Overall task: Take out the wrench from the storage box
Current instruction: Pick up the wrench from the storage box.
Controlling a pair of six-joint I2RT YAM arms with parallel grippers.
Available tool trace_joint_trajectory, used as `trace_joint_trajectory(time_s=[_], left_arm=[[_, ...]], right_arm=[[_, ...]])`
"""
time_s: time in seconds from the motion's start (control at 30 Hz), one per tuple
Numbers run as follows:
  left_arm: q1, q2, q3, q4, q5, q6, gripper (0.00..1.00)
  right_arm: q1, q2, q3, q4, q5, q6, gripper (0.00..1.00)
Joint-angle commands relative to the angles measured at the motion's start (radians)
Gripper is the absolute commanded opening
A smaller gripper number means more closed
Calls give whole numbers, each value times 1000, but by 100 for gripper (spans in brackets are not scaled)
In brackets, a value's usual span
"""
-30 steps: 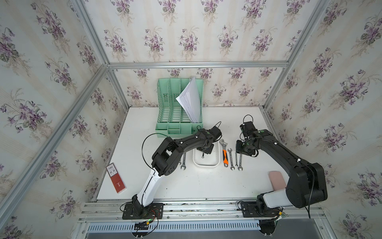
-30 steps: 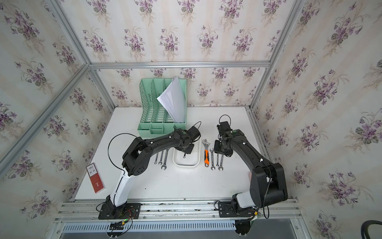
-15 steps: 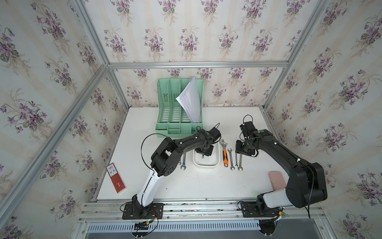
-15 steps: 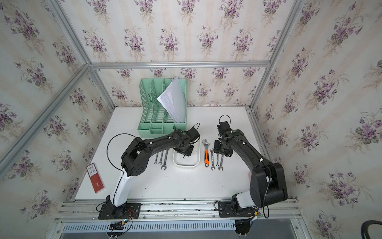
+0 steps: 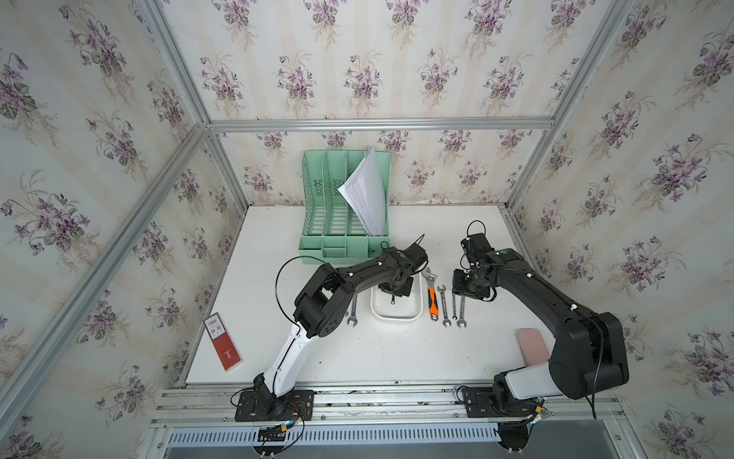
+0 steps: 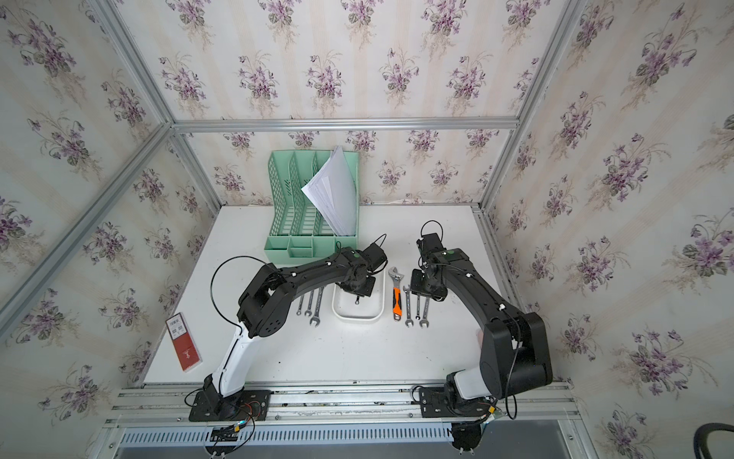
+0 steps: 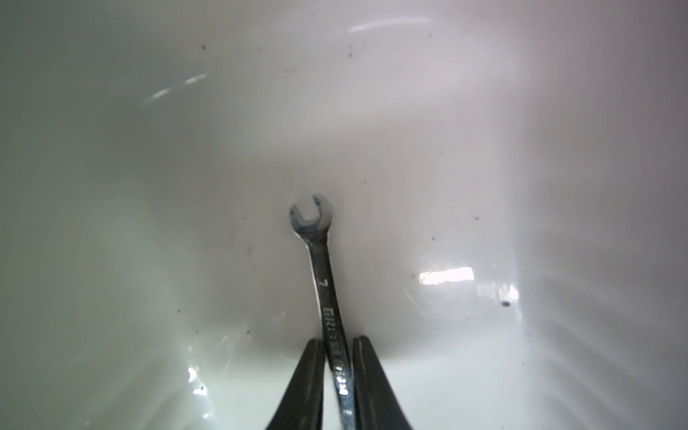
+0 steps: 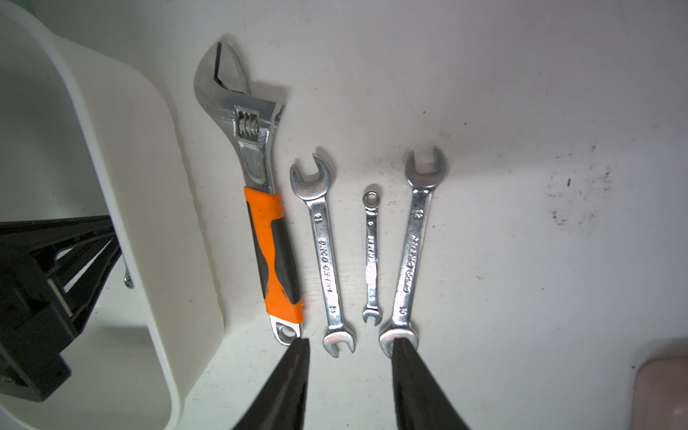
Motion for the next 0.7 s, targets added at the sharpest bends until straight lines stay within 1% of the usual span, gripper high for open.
trace_joint_trajectory(time_s=[0.0,0.2,0.67], left_arm=[[4,16,-5,-77,-14,-1,19],[4,7,4,-87,-21,4,16],[22,-57,42,-121,-36,19,16]], right_arm=[[-1,2,7,-12,1,-13,42],[0,0,12,-14,1,-15,42],[-1,-7,23,-23,5,-20,42]])
